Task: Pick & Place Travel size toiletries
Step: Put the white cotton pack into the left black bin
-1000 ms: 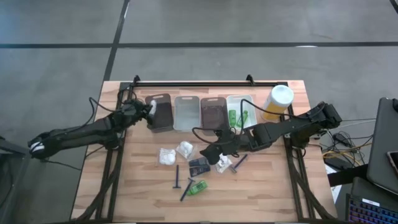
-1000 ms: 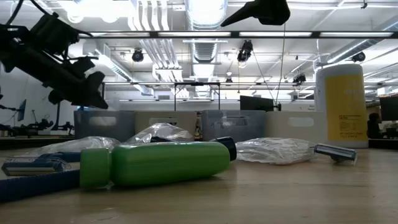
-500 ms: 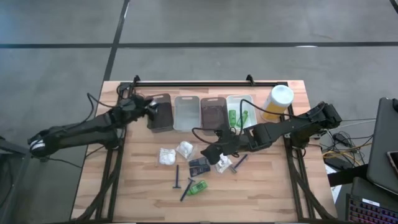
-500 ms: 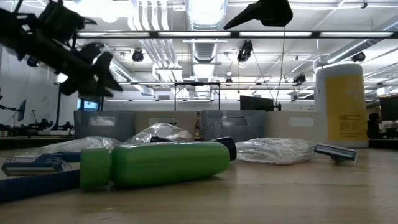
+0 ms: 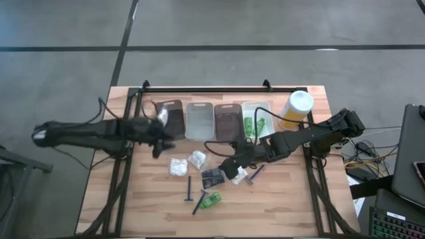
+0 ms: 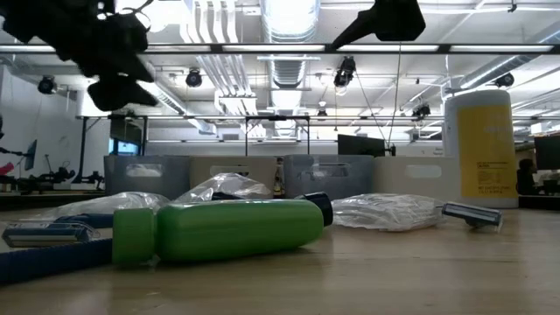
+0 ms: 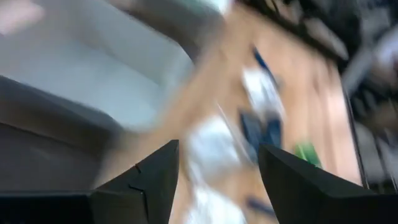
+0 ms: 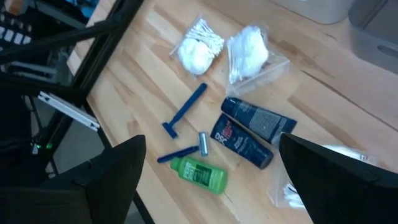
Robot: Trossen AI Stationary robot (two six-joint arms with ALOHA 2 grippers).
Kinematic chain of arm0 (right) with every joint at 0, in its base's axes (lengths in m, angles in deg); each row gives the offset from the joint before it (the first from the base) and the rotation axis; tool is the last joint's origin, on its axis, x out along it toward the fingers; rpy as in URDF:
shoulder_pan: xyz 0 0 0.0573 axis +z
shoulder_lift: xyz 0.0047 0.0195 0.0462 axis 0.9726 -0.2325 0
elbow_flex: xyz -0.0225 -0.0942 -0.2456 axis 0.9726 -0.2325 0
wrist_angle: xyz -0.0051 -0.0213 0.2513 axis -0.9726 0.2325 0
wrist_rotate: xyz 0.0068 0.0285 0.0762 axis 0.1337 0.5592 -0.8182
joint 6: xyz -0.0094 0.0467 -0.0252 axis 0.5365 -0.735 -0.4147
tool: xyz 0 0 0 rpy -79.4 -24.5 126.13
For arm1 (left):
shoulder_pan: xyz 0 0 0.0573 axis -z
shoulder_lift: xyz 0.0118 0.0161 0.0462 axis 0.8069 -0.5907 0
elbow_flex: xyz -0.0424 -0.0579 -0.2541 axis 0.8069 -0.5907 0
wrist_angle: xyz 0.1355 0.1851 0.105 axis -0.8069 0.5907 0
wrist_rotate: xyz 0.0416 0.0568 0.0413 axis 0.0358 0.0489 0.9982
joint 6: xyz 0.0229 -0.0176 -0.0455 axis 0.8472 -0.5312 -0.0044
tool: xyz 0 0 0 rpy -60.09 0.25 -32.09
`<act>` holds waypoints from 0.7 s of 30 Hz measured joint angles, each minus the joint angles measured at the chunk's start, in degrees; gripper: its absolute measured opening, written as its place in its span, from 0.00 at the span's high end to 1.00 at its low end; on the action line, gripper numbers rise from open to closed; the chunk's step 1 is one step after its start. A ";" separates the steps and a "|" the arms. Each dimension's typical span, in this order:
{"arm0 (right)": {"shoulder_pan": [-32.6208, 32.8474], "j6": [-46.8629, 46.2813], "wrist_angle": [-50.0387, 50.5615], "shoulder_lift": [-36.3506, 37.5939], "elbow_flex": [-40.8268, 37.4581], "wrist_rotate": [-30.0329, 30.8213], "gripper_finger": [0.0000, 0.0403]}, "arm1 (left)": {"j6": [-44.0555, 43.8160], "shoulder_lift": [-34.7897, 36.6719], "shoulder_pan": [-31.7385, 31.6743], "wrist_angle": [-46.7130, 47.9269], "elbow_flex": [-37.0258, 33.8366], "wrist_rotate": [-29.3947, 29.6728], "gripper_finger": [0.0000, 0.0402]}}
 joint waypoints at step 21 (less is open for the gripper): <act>-0.09 2.10 1.22 0.00 0.00 -1.08 0.10 | 9.20 -32.53 17.30 -6.61 -0.90 7.18 0.45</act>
